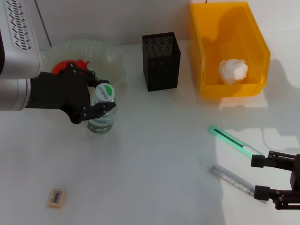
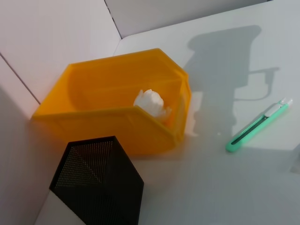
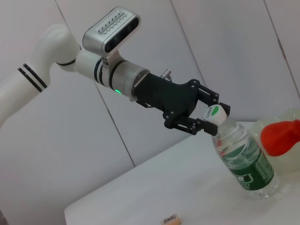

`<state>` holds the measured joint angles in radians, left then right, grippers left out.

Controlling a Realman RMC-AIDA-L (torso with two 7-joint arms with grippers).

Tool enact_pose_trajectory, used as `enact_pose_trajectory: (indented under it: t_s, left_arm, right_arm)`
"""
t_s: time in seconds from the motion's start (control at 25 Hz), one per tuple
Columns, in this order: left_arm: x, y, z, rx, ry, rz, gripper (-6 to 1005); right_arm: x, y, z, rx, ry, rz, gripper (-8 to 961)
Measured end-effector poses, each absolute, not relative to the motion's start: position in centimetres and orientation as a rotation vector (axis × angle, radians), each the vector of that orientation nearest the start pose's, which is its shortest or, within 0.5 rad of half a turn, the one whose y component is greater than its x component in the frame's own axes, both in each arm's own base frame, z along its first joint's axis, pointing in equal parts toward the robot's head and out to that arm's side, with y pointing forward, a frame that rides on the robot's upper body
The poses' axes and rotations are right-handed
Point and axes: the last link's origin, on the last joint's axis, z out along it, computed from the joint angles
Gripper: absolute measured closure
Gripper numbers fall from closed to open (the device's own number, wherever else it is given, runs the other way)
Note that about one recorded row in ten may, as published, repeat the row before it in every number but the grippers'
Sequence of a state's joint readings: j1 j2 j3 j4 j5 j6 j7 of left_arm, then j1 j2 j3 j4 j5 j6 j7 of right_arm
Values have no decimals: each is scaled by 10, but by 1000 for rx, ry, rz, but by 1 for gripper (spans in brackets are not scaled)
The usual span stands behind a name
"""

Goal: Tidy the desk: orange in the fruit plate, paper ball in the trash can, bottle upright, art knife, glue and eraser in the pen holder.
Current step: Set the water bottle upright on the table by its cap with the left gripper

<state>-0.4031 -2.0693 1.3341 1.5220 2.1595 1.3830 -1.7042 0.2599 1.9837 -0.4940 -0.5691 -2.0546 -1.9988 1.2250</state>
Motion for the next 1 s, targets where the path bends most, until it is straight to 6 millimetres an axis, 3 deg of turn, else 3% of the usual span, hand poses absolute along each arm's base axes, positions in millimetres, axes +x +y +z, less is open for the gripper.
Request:
enact_pose_trajectory:
  t_s: [0.52, 1.0]
  left_arm:
    - [-154, 337, 41, -2781, -4, -85, 560]
    - [-162, 347, 38, -2820, -118, -125, 559]
  right_arm:
    - [323, 211, 46, -2738, 735, 997, 142]
    - [322, 216, 44, -2747, 747, 983, 143]
